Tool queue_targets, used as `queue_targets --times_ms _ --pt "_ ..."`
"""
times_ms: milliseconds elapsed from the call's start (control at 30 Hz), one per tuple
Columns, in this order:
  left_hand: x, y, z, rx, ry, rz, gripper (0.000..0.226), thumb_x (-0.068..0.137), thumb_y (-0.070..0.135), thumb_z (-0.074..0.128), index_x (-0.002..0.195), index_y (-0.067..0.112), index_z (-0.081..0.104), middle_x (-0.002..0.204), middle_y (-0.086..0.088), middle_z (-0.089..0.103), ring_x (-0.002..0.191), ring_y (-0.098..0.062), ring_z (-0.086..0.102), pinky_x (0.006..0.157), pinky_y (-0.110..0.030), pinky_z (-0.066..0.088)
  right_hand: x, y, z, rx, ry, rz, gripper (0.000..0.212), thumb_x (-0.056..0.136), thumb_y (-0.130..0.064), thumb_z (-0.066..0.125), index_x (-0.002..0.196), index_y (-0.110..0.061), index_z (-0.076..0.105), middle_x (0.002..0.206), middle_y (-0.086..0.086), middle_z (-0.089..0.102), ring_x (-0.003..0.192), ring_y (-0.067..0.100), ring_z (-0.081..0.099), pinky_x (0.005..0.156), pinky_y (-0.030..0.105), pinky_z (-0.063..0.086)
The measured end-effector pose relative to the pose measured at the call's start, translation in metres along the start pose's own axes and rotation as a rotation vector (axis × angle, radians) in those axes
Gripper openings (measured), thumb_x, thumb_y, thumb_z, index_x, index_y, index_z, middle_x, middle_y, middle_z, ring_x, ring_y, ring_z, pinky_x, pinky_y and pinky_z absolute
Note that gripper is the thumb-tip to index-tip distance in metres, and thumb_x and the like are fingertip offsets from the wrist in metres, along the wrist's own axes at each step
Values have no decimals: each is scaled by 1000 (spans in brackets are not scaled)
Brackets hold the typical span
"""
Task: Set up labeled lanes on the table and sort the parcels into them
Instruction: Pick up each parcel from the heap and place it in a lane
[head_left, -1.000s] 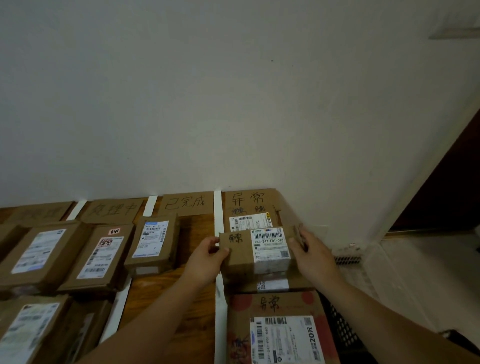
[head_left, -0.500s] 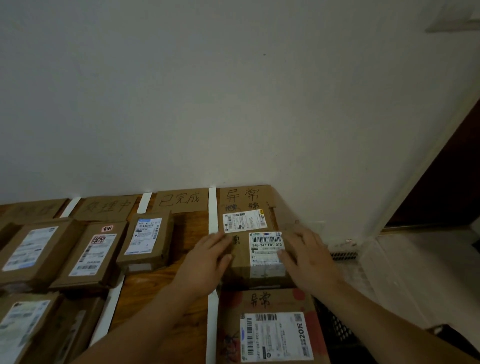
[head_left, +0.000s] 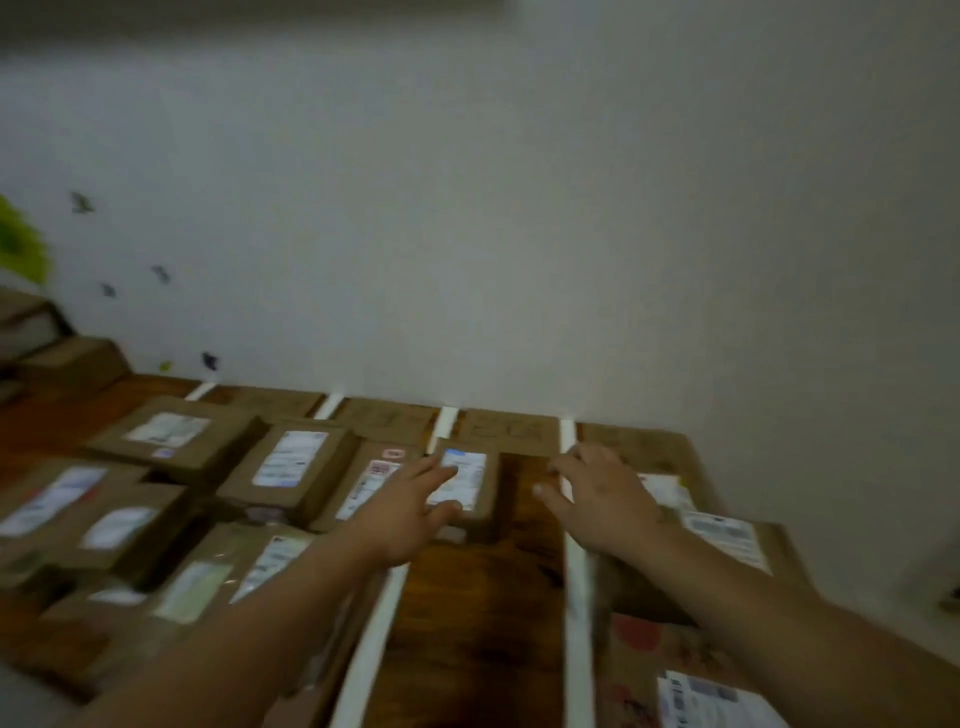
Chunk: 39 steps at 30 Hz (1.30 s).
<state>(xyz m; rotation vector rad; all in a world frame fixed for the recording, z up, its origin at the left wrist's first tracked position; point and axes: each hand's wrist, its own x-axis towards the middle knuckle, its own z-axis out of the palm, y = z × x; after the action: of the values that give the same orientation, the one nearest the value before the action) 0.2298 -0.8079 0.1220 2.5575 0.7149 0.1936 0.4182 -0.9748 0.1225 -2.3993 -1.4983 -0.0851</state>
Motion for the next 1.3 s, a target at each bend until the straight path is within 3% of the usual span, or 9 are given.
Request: queue_targets --times_ms 67,167,500,733,933,1100,1300 --pt "-34 -56 -41 34 37 -83 54 93 39 51 143 23 37 154 -1 26 139 -15 25 109 -18 12 20 -63 15 35 -45 -65 39 91 -54 44 114 -26 59 113 3 52 113 23 45 94 33 37" --pt "-92 -142 -105 20 79 -261 57 92 44 53 143 25 37 155 -2 23 137 -17 32 107 -21 20 49 -164 40 131 -131 -141 38 90 -55 45 114 -29 59 119 1 52 116 22 46 94 33 38" --pt "-256 -357 -266 49 128 -609 64 91 49 52 146 28 28 156 -2 18 143 -21 16 113 -34 19 138 -454 96 224 -284 -379 40 91 -56 45 115 -27 59 115 0 53 108 20 50 85 31 41" --pt "-271 -475 -328 -9 141 -736 64 91 47 52 147 30 24 158 -3 12 145 -24 8 117 -43 15 228 -577 155 264 -343 -409 43 90 -59 43 119 -30 58 120 -3 54 103 14 51 81 31 42" --pt "-277 -596 -391 -16 177 -858 67 92 45 51 148 24 22 157 -5 13 144 -23 12 117 -40 16 320 -698 215 383 -393 -481 43 91 -57 45 118 -25 58 124 2 53 107 18 51 82 29 40" --pt "-316 -699 -448 -40 219 -969 67 91 44 54 147 23 24 155 -4 22 140 -21 25 114 -37 25 362 -814 254 369 -524 -548 41 92 -57 45 118 -28 55 123 0 49 110 19 48 82 31 38" --pt "-345 -841 -509 -63 268 -982 69 89 46 56 147 24 27 151 -4 30 132 -23 37 108 -36 34 411 -960 305 339 -524 -493 37 92 -54 47 121 -32 54 126 -3 49 112 14 48 85 28 39"
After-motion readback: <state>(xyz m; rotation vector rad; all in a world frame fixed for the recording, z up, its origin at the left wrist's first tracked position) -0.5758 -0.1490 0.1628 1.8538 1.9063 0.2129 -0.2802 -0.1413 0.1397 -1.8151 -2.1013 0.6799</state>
